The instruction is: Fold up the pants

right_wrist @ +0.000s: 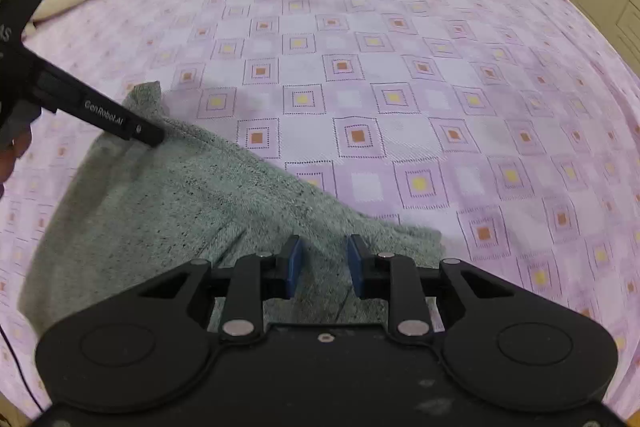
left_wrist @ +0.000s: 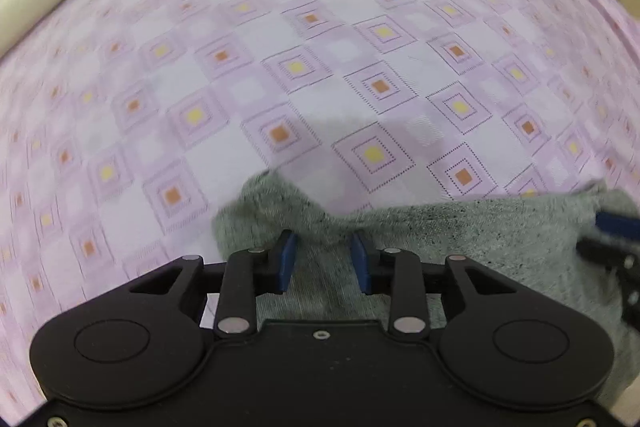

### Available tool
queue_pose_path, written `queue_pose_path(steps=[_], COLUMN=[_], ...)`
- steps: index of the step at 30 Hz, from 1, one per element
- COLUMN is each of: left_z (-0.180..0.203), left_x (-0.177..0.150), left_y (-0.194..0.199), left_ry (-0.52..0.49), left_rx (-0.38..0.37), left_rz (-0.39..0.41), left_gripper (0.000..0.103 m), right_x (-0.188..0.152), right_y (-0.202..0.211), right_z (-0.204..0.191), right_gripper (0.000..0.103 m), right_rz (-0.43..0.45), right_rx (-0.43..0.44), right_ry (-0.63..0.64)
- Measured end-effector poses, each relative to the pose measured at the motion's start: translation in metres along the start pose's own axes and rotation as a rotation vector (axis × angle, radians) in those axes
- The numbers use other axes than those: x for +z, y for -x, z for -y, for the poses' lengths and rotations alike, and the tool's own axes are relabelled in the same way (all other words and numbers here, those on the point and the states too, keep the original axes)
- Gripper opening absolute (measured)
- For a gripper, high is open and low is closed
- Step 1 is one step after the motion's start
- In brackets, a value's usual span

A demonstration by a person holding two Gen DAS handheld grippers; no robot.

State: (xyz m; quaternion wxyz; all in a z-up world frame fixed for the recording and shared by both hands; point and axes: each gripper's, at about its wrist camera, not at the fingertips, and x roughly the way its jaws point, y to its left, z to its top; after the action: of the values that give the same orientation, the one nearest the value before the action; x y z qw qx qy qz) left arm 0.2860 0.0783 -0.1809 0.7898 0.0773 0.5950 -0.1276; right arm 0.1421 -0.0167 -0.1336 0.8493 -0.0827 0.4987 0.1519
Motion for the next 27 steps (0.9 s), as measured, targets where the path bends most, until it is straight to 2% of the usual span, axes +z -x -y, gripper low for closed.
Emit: queue_pose_path(steps=[2,4,7,9,10,12,15,17,19,21,27], left_z=[0.003,-0.001,-0.005,-0.007,-0.008,-0.011,-0.011,-0.009,-0.006,-0.001,0.006], left_x=[0.002,0.002,-0.023,-0.046,-0.056,-0.076,-0.102,-0.113,-0.118,-0.115,-0.102], left_y=[0.002,0.019,0.047,0.06,0.062,0.064,0.061,0.061,0.061,0.059,0.056], left_ry=[-0.035,-0.012,-0.006,-0.013,-0.007,0.017,0.071,0.11,0.132,0.137,0.164], left_rx=[0.009,0.008,-0.007,-0.033,-0.041,-0.045,-0.047,-0.049,-0.047,-0.028,0.005], left_rz=[-0.003,0.027,0.067,0.078,0.071,0.043,-0.007,-0.017,-0.02,-0.025,-0.038], left_gripper=[0.043,0.042,0.042,0.043,0.047,0.051,0.05,0.05,0.05,0.05,0.05], right_x=[0.003,0.006,0.008,0.002,-0.004,-0.022,-0.049,-0.064,-0.073,-0.075,-0.062], right_y=[-0.003,0.001,0.006,0.023,0.032,0.043,0.044,0.041,0.038,0.031,-0.001], right_z=[-0.001,-0.001,0.005,0.011,0.018,0.032,0.043,0.047,0.049,0.049,0.064], right_gripper=[0.027,0.027,0.029,0.03,0.031,0.039,0.043,0.044,0.046,0.047,0.054], right_rz=[0.016,0.021,0.036,0.071,0.093,0.107,0.039,-0.012,-0.042,-0.081,-0.093], right_rx=[-0.012,-0.013,0.009,0.067,0.111,0.162,0.118,0.098,0.114,0.121,0.127], right_ry=[0.0,-0.004,-0.056,-0.11,-0.157,-0.263,-0.358,-0.356,-0.35,-0.339,-0.404])
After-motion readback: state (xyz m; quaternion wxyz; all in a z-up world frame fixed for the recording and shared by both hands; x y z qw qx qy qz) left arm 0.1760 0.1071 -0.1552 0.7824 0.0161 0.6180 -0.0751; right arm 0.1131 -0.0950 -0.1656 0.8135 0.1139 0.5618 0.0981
